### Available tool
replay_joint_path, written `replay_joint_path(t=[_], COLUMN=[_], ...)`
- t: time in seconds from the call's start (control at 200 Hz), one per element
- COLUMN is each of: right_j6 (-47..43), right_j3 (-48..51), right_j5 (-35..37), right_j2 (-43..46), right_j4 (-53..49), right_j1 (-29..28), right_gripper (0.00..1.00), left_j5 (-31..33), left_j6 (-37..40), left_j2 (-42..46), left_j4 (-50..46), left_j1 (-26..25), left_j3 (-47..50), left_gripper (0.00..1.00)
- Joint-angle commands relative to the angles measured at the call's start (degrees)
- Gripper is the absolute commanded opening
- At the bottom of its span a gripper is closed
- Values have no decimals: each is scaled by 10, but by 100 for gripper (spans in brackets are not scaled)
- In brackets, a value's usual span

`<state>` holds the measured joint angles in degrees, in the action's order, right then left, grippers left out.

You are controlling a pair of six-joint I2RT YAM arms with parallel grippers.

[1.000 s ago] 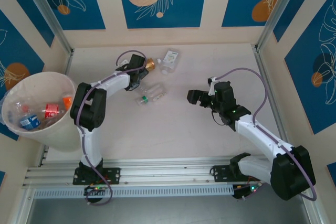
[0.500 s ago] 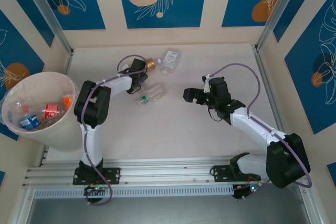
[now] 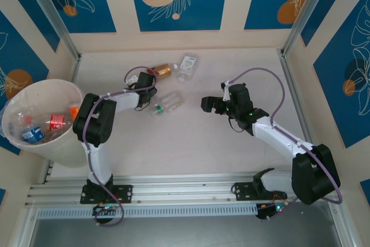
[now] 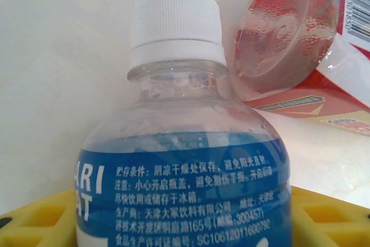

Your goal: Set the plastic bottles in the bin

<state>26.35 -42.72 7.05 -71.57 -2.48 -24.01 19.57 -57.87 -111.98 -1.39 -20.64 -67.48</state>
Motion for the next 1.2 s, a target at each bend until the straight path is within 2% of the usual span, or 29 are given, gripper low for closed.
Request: replay_joint_path(t=[0.0,0.1,0.17,0.48,0.635,0.86,0.995,1.085,1.195], right_j6=[-10,-5,2,28,43,67,77,88,96], right_j3=[-18,-10,1,55,64,61,67,77,98], right_j5=[1,2,8,54,65,49,60,87,79], right_j2=[6,16,28,68,59,44,52,58,67], right_j4=[8,21,33,125,154,162,164,174,214], right_j1=[-3,-5,-5,-3,1,1,-3,0,7], right_gripper=[99,100,100,100,100,100,100,99,100], left_j5=[16,-3,-11,-106,-139,-234,-293,-262,-151], left_j6=[35,73,96,227,266,304,324,332,361], left_j2=[48,95,128,275,345,442,510,555,579], left_j4=[44,146,165,83,21,-67,-59,-77,-169], left_j1=[7,7,7,-1,1,1,3,7,10], left_j3=[27,93,116,96,76,36,42,47,20], left_gripper=[50,51,51,49,49,49,49,50,50])
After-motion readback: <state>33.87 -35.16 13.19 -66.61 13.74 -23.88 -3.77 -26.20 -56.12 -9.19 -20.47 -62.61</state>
